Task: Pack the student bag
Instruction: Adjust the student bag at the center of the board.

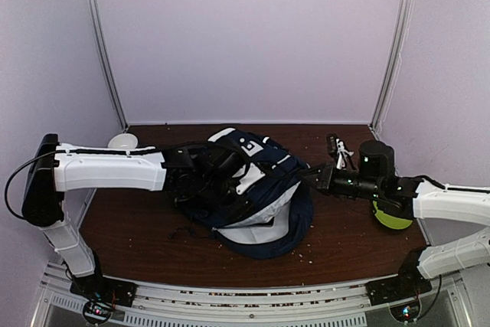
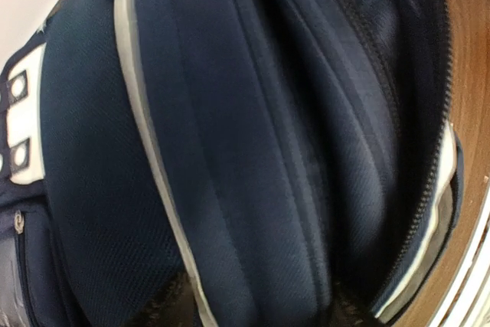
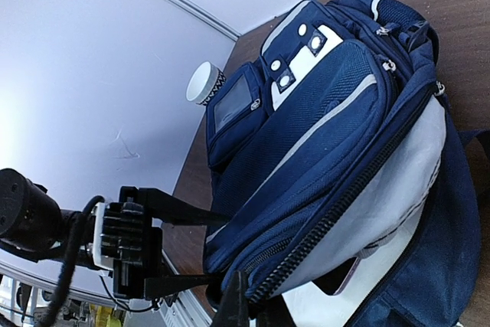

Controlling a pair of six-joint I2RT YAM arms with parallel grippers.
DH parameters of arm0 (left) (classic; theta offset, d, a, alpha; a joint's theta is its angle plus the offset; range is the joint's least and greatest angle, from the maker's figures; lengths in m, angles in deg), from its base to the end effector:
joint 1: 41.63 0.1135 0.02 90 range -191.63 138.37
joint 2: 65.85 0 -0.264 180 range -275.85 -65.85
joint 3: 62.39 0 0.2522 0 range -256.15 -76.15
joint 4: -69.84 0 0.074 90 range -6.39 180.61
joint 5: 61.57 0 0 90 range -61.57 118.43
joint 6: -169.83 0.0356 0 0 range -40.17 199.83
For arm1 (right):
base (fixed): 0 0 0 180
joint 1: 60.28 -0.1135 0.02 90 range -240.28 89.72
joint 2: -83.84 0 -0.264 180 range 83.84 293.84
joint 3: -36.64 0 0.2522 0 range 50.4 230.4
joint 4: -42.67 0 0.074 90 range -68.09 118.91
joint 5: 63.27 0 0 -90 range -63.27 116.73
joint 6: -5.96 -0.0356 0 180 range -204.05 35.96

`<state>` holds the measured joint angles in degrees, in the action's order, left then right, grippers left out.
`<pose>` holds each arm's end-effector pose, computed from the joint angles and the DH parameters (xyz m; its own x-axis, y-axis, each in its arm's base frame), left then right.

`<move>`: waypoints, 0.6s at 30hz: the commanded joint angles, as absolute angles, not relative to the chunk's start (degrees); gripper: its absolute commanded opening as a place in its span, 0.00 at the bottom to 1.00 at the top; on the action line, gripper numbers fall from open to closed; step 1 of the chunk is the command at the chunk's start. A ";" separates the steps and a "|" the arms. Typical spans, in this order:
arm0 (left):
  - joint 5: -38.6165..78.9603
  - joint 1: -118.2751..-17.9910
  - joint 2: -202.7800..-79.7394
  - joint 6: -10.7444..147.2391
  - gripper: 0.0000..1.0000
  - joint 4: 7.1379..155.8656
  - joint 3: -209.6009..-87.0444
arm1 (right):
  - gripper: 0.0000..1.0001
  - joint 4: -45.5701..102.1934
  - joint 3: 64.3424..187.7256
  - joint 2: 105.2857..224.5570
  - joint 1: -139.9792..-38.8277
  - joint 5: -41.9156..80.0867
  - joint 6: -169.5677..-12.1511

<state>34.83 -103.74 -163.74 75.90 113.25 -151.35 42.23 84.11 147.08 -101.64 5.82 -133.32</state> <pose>0.1776 -0.3271 0.2493 -0.4275 0.6621 -0.6156 0.8191 0.5718 0.0462 0.1769 0.1726 0.2507 -0.7995 0.2394 -0.5509 -0.4117 0.4495 0.7928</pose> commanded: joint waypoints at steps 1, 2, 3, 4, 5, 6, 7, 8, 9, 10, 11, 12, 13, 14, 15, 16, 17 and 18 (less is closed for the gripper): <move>41.02 -103.68 -165.40 76.10 0.34 113.20 -153.01 | 0.00 47.80 86.56 146.05 -101.40 3.94 -132.48; 41.86 -103.62 -165.20 75.70 0.23 112.91 -153.05 | 0.00 47.21 86.57 145.86 -101.41 4.00 -132.10; 42.55 -103.60 -164.84 75.31 0.12 112.46 -153.13 | 0.00 46.62 86.49 145.67 -101.42 4.23 -131.73; 43.13 -103.60 -164.37 75.00 0.01 112.15 -153.21 | 0.00 45.56 86.44 145.49 -101.41 4.56 -131.36; 43.79 -103.54 -163.64 74.46 0.00 111.83 -153.35 | 0.00 43.86 86.45 145.27 -101.41 5.15 -130.92; 44.29 -103.51 -163.25 73.86 0.00 111.33 -153.40 | 0.00 42.86 86.34 145.09 -101.41 5.90 -130.49; 44.62 -103.51 -162.60 73.14 0.00 110.69 -153.41 | 0.03 40.39 86.24 144.96 -101.41 6.81 -130.19; 45.01 -103.43 -161.62 72.11 0.00 109.99 -153.45 | 0.13 38.33 86.12 144.82 -101.41 7.82 -129.97; 45.37 -103.24 -160.86 70.23 0.00 109.18 -153.49 | 0.24 36.39 85.95 144.71 -101.41 8.84 -129.90; 45.32 -102.98 -160.19 68.40 0.00 108.24 -153.57 | 0.35 34.09 85.89 144.55 -101.41 9.86 -130.14; 44.50 -102.55 -159.75 66.79 0.00 107.20 -153.70 | 0.45 31.95 85.73 144.22 -101.45 11.02 -130.63; 43.95 -102.28 -159.45 65.30 0.00 106.23 -154.02 | 0.49 30.01 85.52 143.73 -101.46 12.06 -131.22; 43.57 -102.14 -159.38 63.82 0.00 105.28 -154.33 | 0.52 27.95 85.33 142.94 -101.54 13.54 -131.87; 43.14 -102.04 -159.49 62.74 0.00 104.18 -154.71 | 0.54 25.86 85.28 142.06 -101.58 15.13 -132.54; 42.42 -102.02 -159.83 61.83 0.00 102.89 -155.17 | 0.55 23.76 85.16 140.82 -101.73 16.83 -133.32; 41.95 -102.01 -160.41 60.89 0.00 101.88 -155.74 | 0.56 22.14 85.14 139.58 -101.93 18.07 -134.01; 41.98 -102.06 -161.34 59.67 0.00 101.25 -156.55 | 0.56 20.98 85.21 138.39 -102.33 18.97 -134.85; 41.86 -102.02 -162.45 58.41 0.00 100.82 -157.40 | 0.57 19.88 85.39 137.25 -103.12 20.14 -135.88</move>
